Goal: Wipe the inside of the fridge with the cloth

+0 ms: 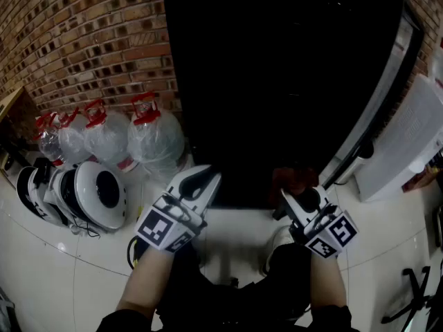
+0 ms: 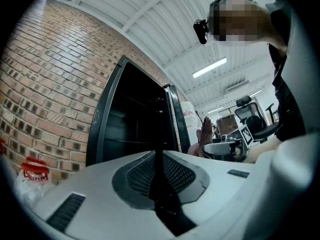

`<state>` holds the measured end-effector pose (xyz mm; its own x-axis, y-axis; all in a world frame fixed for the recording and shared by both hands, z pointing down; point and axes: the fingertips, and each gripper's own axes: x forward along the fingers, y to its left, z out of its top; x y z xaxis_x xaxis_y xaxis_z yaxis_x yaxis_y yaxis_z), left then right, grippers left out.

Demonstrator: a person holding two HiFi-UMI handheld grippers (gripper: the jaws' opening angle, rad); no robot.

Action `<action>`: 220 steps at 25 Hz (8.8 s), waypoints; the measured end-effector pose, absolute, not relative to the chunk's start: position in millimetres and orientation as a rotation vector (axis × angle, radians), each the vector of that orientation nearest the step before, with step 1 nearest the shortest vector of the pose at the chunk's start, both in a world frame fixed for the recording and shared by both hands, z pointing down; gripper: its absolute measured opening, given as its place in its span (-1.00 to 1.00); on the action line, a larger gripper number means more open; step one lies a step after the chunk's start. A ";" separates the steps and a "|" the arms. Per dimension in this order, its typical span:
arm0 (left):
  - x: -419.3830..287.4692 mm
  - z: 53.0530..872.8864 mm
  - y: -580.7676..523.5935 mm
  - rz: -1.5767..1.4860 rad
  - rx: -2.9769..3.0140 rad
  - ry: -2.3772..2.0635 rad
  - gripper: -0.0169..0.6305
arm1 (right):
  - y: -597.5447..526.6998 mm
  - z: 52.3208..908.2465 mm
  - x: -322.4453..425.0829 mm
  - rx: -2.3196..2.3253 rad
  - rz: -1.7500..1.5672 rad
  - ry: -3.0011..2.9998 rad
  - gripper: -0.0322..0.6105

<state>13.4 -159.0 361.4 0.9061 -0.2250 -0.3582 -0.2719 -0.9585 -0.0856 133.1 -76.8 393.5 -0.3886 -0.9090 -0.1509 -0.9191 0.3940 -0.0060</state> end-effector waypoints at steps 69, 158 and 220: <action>-10.2 331.5 -250.4 0.421 -2.825 0.625 -0.81 | -445.0 230.8 127.2 -1.430 0.203 2.847 -0.51; -14.5 316.2 -231.8 0.513 -2.862 0.626 -0.81 | -443.0 266.2 118.4 -1.487 0.271 3.064 -0.52; 16.1 302.5 -190.4 0.642 -3.016 0.298 -0.81 | -213.1 266.7 83.0 -1.131 0.289 2.980 -0.51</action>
